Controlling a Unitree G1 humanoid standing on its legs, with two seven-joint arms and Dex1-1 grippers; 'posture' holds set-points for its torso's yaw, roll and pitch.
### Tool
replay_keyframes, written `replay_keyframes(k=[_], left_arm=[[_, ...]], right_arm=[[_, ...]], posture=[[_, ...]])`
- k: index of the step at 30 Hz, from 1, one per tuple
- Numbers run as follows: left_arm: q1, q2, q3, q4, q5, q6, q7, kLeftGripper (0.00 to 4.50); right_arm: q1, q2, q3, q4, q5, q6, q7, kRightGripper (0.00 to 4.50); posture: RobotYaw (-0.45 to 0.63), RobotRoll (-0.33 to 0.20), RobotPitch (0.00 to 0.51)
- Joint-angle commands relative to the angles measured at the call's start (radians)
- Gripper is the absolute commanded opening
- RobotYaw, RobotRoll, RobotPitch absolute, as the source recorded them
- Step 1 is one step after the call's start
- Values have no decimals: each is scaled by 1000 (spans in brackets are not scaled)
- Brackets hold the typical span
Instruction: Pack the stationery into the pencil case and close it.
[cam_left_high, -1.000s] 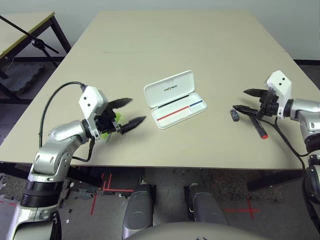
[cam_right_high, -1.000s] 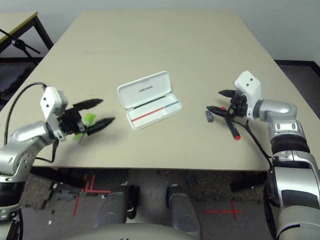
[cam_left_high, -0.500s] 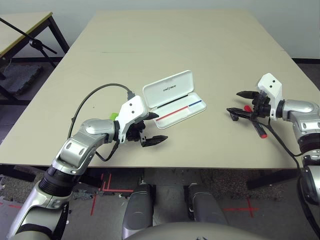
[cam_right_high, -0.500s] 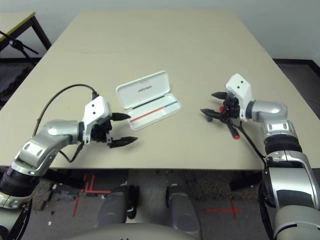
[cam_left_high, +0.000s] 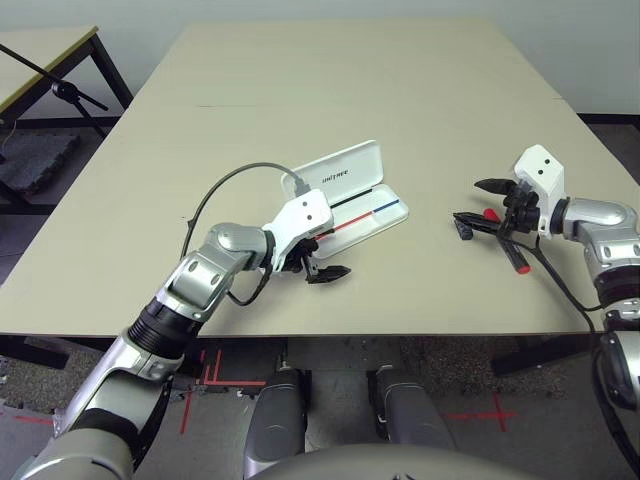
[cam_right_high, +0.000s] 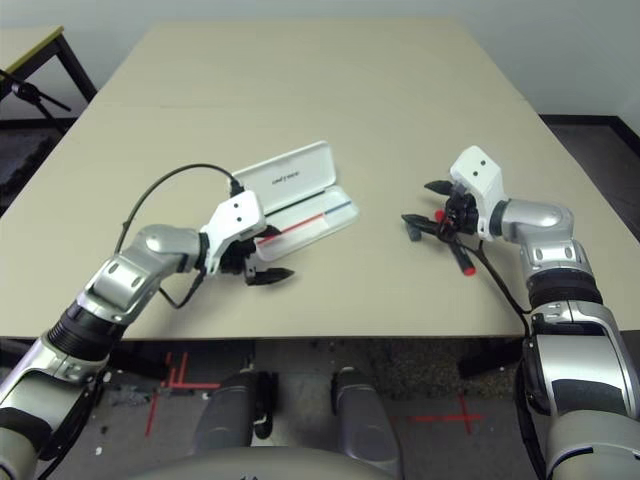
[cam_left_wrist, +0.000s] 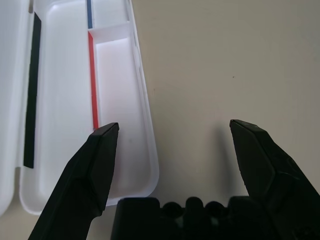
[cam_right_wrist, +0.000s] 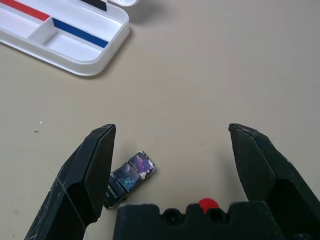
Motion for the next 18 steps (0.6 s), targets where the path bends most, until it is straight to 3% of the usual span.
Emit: replay_keyframes(k=[1, 16, 18], left_arm=[[0, 1, -19, 19, 23, 12, -14, 4465], [4, 1, -26, 35, 66, 27, -31, 4465], [6, 2, -23, 34, 68, 28, -33, 4094]], right_arm=[[7, 3, 0, 0, -7, -11, -8, 4500], [-6, 10, 3, 29, -17, -35, -35, 4500], [-7, 11, 3, 31, -19, -37, -36, 4500]], posture=[[24, 0, 82], [30, 0, 79], [32, 0, 77]])
